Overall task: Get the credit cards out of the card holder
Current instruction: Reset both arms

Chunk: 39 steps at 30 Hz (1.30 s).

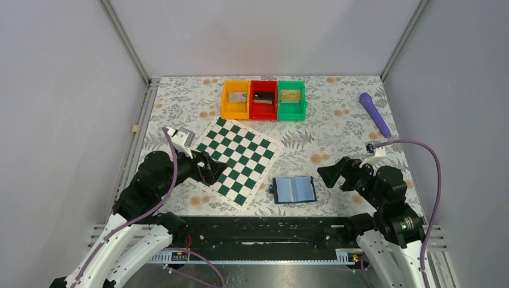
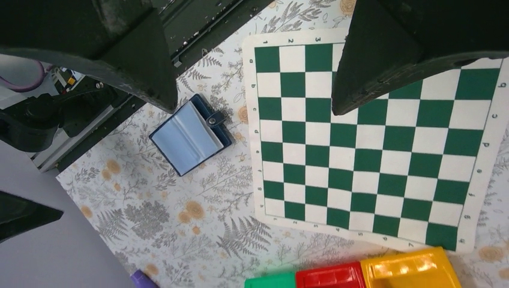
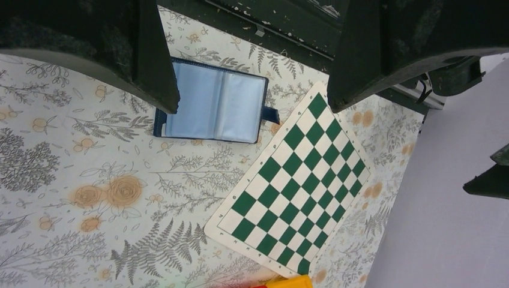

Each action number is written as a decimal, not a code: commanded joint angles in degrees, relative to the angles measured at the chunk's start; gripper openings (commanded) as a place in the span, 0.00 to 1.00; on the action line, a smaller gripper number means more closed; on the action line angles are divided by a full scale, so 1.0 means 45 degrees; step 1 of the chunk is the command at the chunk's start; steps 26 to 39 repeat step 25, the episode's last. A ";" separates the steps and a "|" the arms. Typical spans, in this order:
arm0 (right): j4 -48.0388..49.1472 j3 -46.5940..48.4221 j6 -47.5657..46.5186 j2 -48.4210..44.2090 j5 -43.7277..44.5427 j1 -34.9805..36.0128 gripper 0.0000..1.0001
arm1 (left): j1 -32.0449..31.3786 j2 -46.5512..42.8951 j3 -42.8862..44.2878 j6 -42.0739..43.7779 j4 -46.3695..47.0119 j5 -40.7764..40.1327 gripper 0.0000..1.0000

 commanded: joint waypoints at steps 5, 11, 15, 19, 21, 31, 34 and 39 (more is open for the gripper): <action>-0.0493 -0.0193 0.0390 -0.0368 -0.0891 0.0060 0.99 | 0.0072 -0.0690 0.0205 0.0915 0.0232 -0.0904 0.99; -0.0241 0.0299 0.0303 0.0081 -0.0959 0.0060 0.99 | 0.0075 -0.0660 0.0157 0.0917 0.0141 -0.0731 0.99; -0.0052 0.0298 0.0450 0.0263 -0.0782 0.0062 0.99 | 0.0073 -0.0674 0.0150 0.0917 0.0088 -0.0699 0.99; 0.0290 0.0192 0.0588 0.0330 -0.0821 0.0061 0.99 | 0.0072 -0.0698 0.0157 0.0917 0.0089 -0.0701 0.99; 0.0536 0.0027 0.0696 0.0264 -0.0862 0.0069 0.99 | 0.0072 -0.0676 0.0159 0.0917 0.0086 -0.0675 0.99; 0.0712 -0.0120 0.0739 0.0136 -0.0836 0.0062 0.99 | 0.0072 -0.0694 0.0149 0.0919 0.0098 -0.0601 0.99; 0.0712 -0.0120 0.0739 0.0136 -0.0836 0.0062 0.99 | 0.0072 -0.0694 0.0149 0.0919 0.0098 -0.0601 0.99; 0.0712 -0.0120 0.0739 0.0136 -0.0836 0.0062 0.99 | 0.0072 -0.0694 0.0149 0.0919 0.0098 -0.0601 0.99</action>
